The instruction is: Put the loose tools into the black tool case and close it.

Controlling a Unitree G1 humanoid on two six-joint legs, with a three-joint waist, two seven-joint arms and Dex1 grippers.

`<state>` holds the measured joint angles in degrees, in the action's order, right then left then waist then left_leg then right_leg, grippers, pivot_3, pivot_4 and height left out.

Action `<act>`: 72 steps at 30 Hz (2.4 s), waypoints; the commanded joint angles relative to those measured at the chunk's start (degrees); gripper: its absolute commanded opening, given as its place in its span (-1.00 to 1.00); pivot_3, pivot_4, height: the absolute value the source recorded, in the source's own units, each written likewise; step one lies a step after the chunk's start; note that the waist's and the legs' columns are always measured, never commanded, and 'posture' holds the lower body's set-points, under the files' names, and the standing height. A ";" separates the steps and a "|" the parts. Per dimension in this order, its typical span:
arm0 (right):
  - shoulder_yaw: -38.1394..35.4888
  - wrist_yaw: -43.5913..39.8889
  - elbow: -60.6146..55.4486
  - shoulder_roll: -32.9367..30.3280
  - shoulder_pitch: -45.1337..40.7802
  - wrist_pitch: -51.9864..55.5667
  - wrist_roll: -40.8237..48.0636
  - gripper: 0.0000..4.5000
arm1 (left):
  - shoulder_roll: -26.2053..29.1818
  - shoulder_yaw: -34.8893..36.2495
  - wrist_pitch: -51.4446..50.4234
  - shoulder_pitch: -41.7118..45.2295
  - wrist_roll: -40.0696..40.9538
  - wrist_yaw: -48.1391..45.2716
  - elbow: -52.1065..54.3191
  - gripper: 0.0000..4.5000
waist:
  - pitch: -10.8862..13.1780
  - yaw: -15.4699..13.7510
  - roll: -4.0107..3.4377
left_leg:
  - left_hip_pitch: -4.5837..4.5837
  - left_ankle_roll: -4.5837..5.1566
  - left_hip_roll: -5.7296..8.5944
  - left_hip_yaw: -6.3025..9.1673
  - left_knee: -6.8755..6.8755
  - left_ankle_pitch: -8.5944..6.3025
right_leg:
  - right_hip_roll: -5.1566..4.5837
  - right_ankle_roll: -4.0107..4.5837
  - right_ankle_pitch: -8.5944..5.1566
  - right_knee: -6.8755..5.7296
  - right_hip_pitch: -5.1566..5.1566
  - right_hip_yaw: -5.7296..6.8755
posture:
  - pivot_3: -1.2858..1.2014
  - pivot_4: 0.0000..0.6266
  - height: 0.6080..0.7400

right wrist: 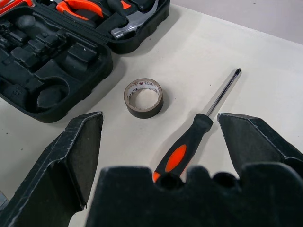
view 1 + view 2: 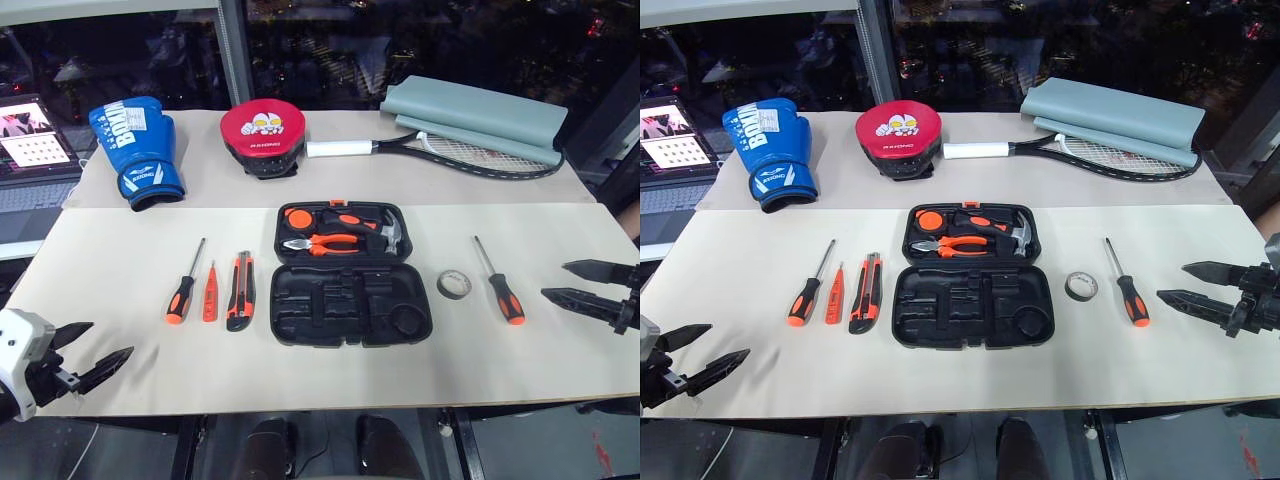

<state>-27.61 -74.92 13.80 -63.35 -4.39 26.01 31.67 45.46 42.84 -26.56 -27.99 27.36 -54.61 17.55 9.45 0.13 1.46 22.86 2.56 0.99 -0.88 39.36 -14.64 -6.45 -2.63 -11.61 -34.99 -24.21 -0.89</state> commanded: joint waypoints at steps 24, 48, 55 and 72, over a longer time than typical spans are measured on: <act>-1.88 19.14 -52.70 6.22 0.87 11.87 21.79 1.00 | 10.60 -30.27 -45.22 45.27 1.66 23.26 -7.09 0.99 | 0.04 -0.14 0.08 | -0.02 -0.05 0.06 0.18 0.00 0.02 | 0.16 -0.37 0.23 -0.12 0.04 -0.01 | 0.03 -0.52 0.94; 4.99 26.90 -57.20 6.07 -5.02 12.31 28.07 1.00 | 10.46 -42.13 -40.91 48.75 -3.67 20.38 -18.05 -0.86 | -0.09 0.65 -0.11 | -0.34 -0.10 0.00 0.19 0.00 0.01 | 0.17 -0.23 0.24 -0.23 0.19 -0.06 | 0.03 -0.52 0.94; 6.05 27.92 -56.97 6.93 -5.64 12.03 28.31 1.00 | 11.47 -40.93 -40.95 49.97 -3.54 19.74 -18.52 -0.86 | -0.09 0.78 -0.12 | -0.45 -0.10 -0.04 0.14 0.00 0.01 | 0.23 -0.23 0.23 -0.28 0.22 -0.12 | 0.03 -0.52 0.94; 8.34 30.59 -57.49 10.48 -5.51 12.03 26.53 1.00 | 17.67 -40.64 -32.97 58.48 -2.69 8.00 -23.03 -0.86 | 0.08 0.75 0.18 | -0.13 -0.11 -0.06 0.12 0.00 0.01 | 0.31 -0.21 0.25 -0.25 -0.08 -0.14 | 0.03 -0.52 0.94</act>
<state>-18.67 -44.87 -42.70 -53.11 -9.34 39.17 57.74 60.70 1.14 -63.95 26.54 24.73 -41.66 -5.80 9.53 0.88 1.64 22.78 2.45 0.96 -0.73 39.36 -14.63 -6.17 -2.83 -11.37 -35.21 -24.30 -1.01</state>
